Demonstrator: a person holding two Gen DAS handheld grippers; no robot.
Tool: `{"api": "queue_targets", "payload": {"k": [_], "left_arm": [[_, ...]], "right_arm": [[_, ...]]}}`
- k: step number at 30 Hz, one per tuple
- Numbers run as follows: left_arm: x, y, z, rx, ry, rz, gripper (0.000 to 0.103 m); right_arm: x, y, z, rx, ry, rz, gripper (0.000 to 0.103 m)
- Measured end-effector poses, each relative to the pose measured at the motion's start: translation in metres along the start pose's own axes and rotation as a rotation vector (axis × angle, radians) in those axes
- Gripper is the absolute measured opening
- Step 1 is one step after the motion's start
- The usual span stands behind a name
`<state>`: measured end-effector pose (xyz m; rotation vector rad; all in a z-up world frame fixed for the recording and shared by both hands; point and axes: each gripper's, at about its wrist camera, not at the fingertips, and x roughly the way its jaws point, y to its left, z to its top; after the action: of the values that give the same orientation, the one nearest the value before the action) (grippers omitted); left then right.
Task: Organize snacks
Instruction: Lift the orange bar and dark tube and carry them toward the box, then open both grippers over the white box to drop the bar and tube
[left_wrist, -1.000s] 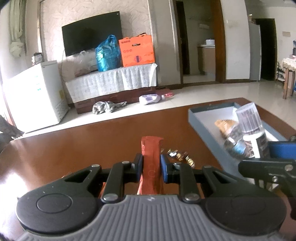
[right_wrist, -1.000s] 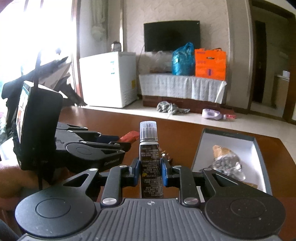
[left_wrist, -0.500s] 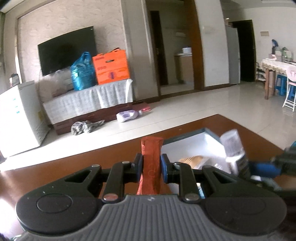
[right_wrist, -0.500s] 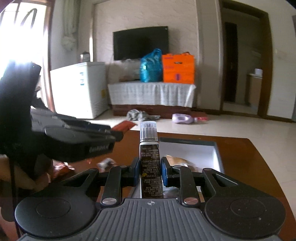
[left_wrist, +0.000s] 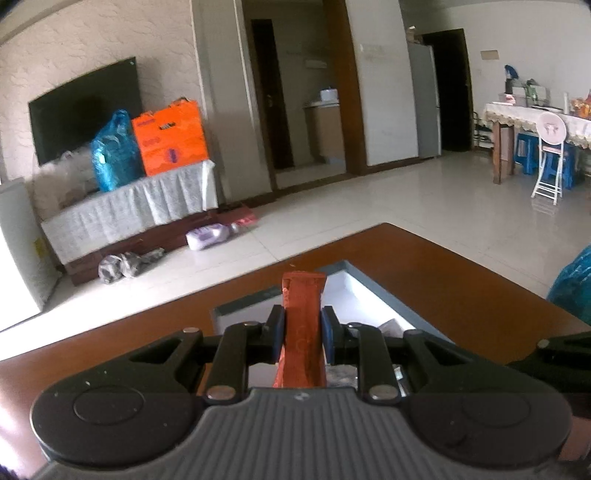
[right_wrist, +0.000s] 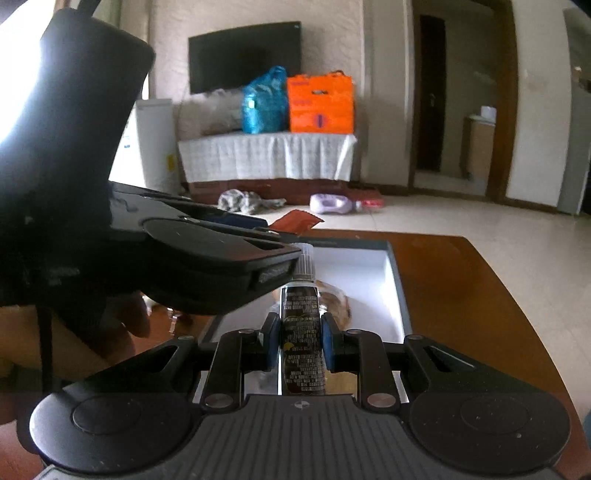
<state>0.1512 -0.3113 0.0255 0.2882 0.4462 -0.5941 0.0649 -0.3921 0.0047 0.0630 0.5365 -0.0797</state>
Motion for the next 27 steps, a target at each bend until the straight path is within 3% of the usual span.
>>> {"api": "queue_targets", "payload": {"k": [9,22,25,27], "left_arm": [[0.042,0.0,-0.008,-0.023,0.057,-0.025,0.019],[0.049,0.008,-0.022,-0.031,0.083,-0.029,0.019],[0.048,0.01,-0.021,-0.05,0.078,-0.031,0.02],[0.046,0.01,-0.022,-0.056,0.078,-0.037,0.021]], "right_arm": [[0.024,-0.004,-0.008,0.021,0.084,-0.029,0.025],[0.043,-0.007,-0.001,0.025,0.116,-0.035,0.027],[0.042,-0.007,-0.001,0.028,0.118,-0.027,0.034],[0.043,-0.006,-0.001,0.026,0.116,-0.019,0.047]]}}
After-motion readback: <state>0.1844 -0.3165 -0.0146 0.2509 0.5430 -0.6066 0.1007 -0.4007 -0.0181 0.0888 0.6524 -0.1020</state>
